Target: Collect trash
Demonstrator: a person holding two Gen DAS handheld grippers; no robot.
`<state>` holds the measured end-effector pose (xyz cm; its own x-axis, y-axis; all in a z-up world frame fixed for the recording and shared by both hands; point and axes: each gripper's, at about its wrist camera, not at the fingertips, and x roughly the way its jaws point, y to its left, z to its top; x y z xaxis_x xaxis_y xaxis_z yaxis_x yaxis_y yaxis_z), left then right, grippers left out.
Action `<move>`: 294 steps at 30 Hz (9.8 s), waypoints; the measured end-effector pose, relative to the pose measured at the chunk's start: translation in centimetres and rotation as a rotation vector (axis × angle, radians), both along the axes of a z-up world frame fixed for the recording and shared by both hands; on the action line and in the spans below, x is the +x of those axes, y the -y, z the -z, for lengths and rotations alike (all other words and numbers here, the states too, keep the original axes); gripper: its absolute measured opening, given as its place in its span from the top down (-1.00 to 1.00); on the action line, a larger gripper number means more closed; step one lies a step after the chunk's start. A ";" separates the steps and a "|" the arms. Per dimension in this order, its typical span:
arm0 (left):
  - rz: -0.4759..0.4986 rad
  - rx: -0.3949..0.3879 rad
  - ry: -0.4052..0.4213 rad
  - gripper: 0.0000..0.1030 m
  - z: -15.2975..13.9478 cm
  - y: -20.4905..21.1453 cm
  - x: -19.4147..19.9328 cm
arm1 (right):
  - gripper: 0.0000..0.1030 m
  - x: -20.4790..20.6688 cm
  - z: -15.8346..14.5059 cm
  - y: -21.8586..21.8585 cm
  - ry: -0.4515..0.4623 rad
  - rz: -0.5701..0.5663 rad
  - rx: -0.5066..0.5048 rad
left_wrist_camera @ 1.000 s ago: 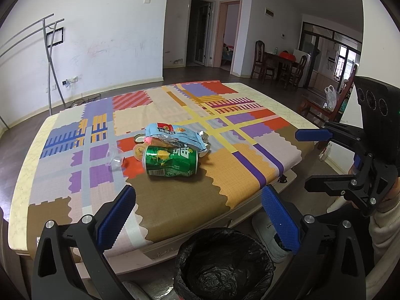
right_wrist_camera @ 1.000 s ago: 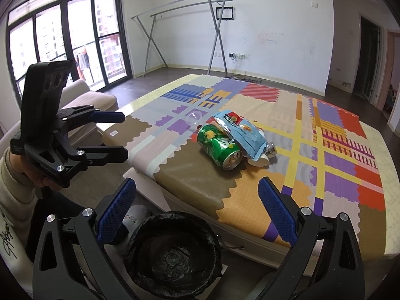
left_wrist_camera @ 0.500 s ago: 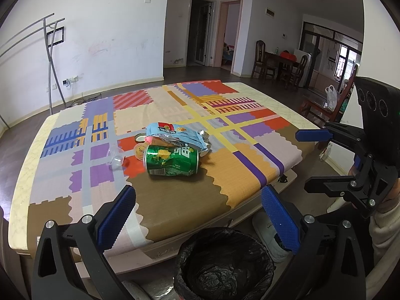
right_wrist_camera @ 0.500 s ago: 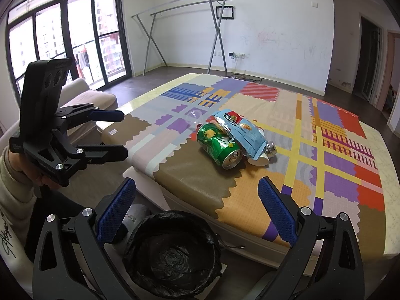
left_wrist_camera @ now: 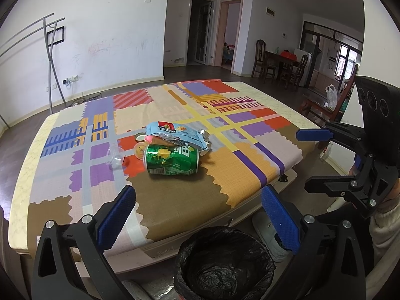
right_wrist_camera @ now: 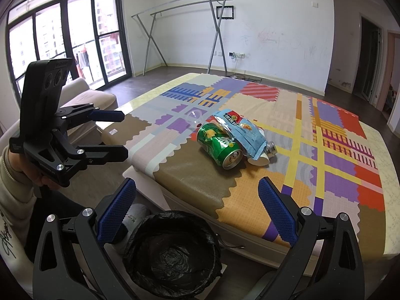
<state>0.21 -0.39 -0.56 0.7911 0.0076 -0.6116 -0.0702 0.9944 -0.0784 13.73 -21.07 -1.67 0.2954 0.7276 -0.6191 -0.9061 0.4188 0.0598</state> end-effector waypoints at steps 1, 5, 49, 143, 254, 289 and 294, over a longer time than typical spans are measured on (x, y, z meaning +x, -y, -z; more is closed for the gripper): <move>0.000 0.000 0.001 -0.95 0.0 0.0 0.0 | -0.92 0.0 0.0 0.0 0.000 0.001 0.000; 0.001 -0.001 0.001 -0.95 -0.2 0.0 0.0 | -0.92 0.0 0.0 0.0 0.000 0.001 -0.001; -0.206 -0.344 -0.093 -0.94 3.9 -6.6 5.4 | -0.92 5.2 1.2 -2.8 -0.059 0.121 0.043; -0.459 -0.627 -0.120 -0.37 10.1 -11.1 12.9 | 0.96 14.4 6.5 -8.7 0.133 0.186 -0.071; -0.036 -0.151 -0.666 -0.37 26.7 4.1 5.2 | 0.27 -0.1 24.7 -6.4 -0.338 -0.170 -0.673; -0.185 0.028 -0.276 -0.37 11.2 -1.9 7.3 | 0.27 2.6 11.1 -7.7 0.061 -0.061 -0.329; -0.230 0.004 -0.251 -0.37 10.3 -4.1 8.1 | 0.27 3.5 10.3 -8.8 0.102 -0.054 -0.319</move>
